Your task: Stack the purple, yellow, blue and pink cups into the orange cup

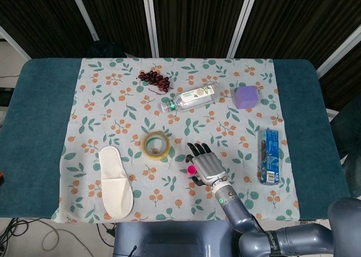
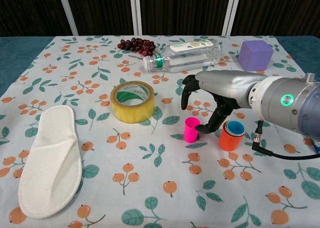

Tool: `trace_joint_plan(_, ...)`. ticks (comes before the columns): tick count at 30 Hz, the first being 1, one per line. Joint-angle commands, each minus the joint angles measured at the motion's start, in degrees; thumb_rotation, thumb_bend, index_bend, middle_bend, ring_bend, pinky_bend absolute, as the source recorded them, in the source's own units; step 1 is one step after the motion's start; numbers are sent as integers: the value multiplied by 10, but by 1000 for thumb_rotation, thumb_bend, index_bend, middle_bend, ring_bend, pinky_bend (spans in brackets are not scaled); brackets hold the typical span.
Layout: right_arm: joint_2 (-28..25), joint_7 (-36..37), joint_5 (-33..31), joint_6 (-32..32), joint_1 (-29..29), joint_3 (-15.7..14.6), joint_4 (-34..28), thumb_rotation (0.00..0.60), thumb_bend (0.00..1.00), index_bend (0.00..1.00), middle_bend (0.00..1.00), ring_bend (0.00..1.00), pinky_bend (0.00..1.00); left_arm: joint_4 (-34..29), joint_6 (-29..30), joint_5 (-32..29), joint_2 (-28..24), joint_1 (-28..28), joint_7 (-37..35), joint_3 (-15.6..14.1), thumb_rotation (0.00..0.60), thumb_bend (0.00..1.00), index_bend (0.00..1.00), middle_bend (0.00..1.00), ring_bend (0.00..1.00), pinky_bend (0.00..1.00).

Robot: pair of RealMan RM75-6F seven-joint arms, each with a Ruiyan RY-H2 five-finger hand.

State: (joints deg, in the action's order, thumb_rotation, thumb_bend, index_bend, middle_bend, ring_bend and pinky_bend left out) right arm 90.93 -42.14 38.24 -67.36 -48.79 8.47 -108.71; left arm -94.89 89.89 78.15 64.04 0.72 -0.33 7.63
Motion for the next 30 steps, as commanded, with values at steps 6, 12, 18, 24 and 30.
trace_joint_plan(6,21,4,-27,8,-8,12,33,600,394,375,0,35,65,-1,0,0,0,0,1,0,600,797,190,19,0,0)
trace_joint_plan(12,28,5,-35,11,-11,13,49,600,394,387,0,35,65,0,-1,0,0,0,1,0,600,798,190,19,0,0)
trace_joint_plan(18,31,10,-36,15,-11,13,57,600,394,401,0,35,65,-1,0,0,0,0,1,0,600,798,190,20,0,0)
trace_joint_plan(24,33,15,-34,18,-10,11,62,600,394,433,0,35,65,-1,0,-1,0,0,1,0,600,797,190,20,0,0)
trace_joint_plan(30,35,18,-34,19,-9,12,65,600,394,473,0,35,65,0,0,-1,0,0,2,0,600,797,190,20,0,0)
